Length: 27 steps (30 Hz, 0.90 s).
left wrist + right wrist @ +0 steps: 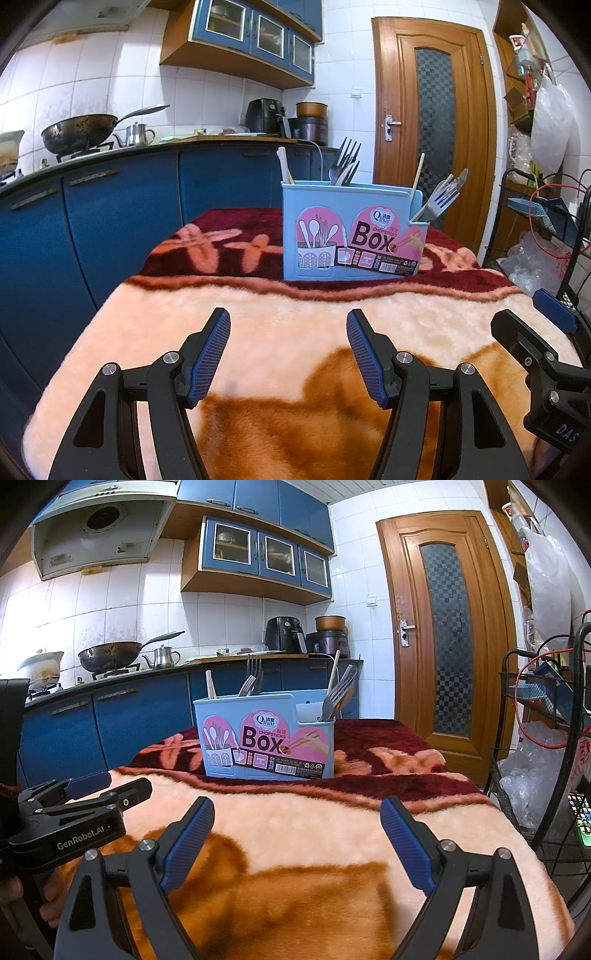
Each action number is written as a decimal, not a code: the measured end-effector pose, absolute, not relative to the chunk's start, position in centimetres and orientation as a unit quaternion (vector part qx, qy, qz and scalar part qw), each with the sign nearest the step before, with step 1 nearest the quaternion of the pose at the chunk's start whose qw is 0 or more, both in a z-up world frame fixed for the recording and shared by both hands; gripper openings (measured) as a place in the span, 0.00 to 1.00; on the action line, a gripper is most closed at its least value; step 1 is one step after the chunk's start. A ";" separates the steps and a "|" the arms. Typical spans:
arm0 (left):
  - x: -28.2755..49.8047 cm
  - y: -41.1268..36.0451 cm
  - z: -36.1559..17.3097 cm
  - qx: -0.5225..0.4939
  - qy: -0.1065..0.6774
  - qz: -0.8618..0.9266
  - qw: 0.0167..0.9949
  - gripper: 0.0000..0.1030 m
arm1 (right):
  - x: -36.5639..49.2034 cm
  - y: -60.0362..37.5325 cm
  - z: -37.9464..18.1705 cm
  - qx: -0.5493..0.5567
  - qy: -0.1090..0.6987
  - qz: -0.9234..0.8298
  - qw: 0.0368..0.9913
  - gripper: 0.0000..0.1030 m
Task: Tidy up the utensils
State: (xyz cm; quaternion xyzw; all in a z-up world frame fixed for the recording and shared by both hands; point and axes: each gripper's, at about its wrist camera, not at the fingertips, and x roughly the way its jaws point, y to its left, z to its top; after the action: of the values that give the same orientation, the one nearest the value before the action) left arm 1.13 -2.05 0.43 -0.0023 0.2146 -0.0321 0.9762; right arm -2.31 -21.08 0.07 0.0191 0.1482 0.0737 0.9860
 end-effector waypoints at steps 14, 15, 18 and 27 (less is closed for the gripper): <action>1.1 -2.1 0.4 -0.001 0.215 -0.031 0.976 0.65 | -2.2 -21.1 0.0 0.022 0.154 0.071 0.985 0.90; 1.1 -2.1 0.4 -0.001 0.215 -0.031 0.976 0.65 | -2.2 -21.1 0.1 0.022 0.154 0.071 0.985 0.90; 1.1 -2.0 0.4 -0.002 0.214 -0.031 0.976 0.65 | -2.2 -21.0 0.1 0.022 0.154 0.070 0.985 0.90; 1.1 -2.0 0.4 -0.002 0.214 -0.030 0.976 0.65 | -2.1 -21.1 0.0 0.022 0.154 0.070 0.985 0.90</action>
State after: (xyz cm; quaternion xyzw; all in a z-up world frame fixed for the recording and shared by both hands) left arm 1.06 -2.01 0.41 -0.0022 0.2137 -0.0299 0.9764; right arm -2.14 -21.09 0.05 0.0216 0.1543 0.0703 0.9853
